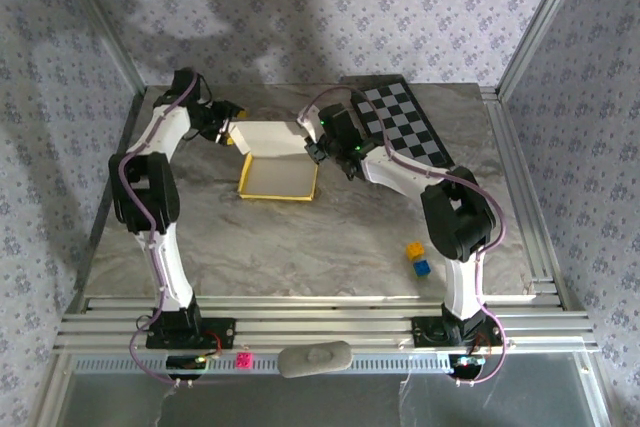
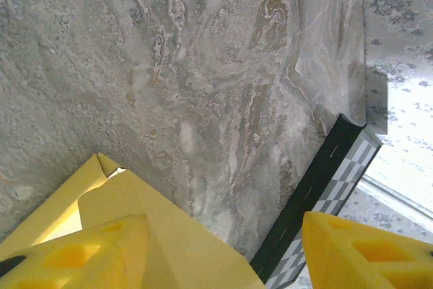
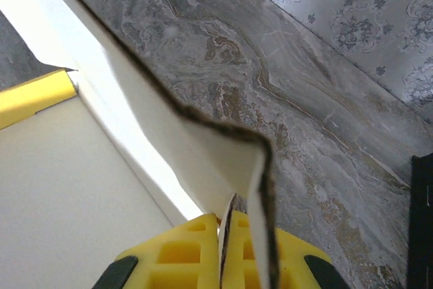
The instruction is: Fold the paper box
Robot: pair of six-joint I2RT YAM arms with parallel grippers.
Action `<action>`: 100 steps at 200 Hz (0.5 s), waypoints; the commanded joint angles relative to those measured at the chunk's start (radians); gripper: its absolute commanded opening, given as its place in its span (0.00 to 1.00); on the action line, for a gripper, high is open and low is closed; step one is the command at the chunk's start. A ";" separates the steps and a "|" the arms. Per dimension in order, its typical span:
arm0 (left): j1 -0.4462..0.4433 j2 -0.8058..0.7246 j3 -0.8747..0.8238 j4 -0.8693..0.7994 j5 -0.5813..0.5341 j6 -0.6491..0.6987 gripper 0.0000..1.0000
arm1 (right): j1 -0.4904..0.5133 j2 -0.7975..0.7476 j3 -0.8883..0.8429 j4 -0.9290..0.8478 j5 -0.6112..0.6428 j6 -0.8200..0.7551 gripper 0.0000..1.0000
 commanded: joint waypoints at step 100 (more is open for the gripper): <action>-0.014 -0.193 -0.234 0.172 0.036 -0.287 0.61 | 0.052 0.064 0.046 0.029 0.203 0.032 0.00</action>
